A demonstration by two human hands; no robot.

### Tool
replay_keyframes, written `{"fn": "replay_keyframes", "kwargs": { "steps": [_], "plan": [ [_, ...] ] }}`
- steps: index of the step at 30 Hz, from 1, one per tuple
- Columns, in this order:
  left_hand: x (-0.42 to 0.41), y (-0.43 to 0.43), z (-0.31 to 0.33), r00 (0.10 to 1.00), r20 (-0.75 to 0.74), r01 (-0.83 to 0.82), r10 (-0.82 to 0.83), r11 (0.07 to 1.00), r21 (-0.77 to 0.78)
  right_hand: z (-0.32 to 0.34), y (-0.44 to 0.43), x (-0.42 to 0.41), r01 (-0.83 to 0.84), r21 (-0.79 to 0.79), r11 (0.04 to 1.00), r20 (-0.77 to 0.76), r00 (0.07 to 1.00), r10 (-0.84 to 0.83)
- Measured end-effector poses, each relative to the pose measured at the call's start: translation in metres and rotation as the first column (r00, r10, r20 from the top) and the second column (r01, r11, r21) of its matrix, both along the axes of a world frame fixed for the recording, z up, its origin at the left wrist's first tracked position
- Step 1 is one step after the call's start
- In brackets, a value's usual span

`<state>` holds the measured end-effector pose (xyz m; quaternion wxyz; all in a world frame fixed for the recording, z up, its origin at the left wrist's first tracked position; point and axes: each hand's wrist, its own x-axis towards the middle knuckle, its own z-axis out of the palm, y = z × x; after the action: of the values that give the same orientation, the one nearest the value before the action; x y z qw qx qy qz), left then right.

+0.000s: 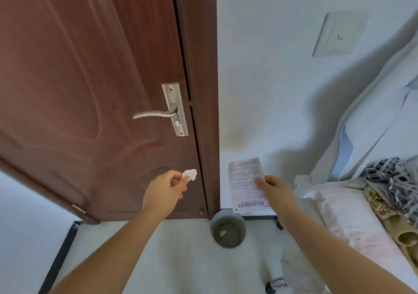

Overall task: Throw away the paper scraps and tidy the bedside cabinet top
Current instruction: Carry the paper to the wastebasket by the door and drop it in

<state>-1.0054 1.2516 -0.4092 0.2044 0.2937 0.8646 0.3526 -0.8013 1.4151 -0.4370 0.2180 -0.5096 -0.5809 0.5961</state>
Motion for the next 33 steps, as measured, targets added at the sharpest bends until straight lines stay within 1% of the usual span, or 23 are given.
{"fn": "replay_keyframes", "kwargs": {
  "steps": [3,8,12,18,21,24,27,30,33],
  "plan": [
    [-0.019,0.018,-0.061,0.996,0.079,0.055,-0.048,0.995,-0.079,-0.051,0.003,-0.001,0.056,-0.063,0.996,0.085,0.995,-0.051],
    [-0.023,0.038,-0.181,0.975,0.200,0.133,-0.092,0.971,-0.198,-0.153,0.006,0.011,0.142,-0.182,0.973,0.207,0.973,-0.103],
    [-0.021,0.054,-0.274,0.961,0.253,0.180,-0.115,0.951,-0.253,-0.249,0.010,0.007,0.216,-0.234,0.948,0.287,0.947,-0.145],
    [-0.015,0.076,-0.404,0.947,0.308,0.194,-0.095,0.932,-0.307,-0.387,0.013,-0.017,0.245,-0.285,0.927,0.361,0.923,-0.133],
    [-0.011,0.083,-0.458,0.945,0.321,0.181,-0.068,0.924,-0.337,-0.440,0.016,-0.029,0.236,-0.305,0.923,0.373,0.921,-0.112],
    [-0.007,0.090,-0.498,0.940,0.340,0.166,-0.039,0.921,-0.352,-0.479,0.019,-0.038,0.242,-0.296,0.924,0.396,0.912,-0.111],
    [-0.004,0.097,-0.522,0.932,0.362,0.133,-0.001,0.931,-0.340,-0.504,0.017,-0.042,0.277,-0.302,0.912,0.414,0.900,-0.136],
    [-0.005,0.104,-0.526,0.884,0.466,0.117,0.036,0.948,-0.296,-0.511,0.017,-0.047,0.355,-0.309,0.882,0.390,0.893,-0.223],
    [-0.011,0.105,-0.513,0.825,0.561,0.147,0.070,0.931,-0.333,-0.504,0.018,-0.050,0.413,-0.336,0.846,0.376,0.883,-0.282]
  ]
}}
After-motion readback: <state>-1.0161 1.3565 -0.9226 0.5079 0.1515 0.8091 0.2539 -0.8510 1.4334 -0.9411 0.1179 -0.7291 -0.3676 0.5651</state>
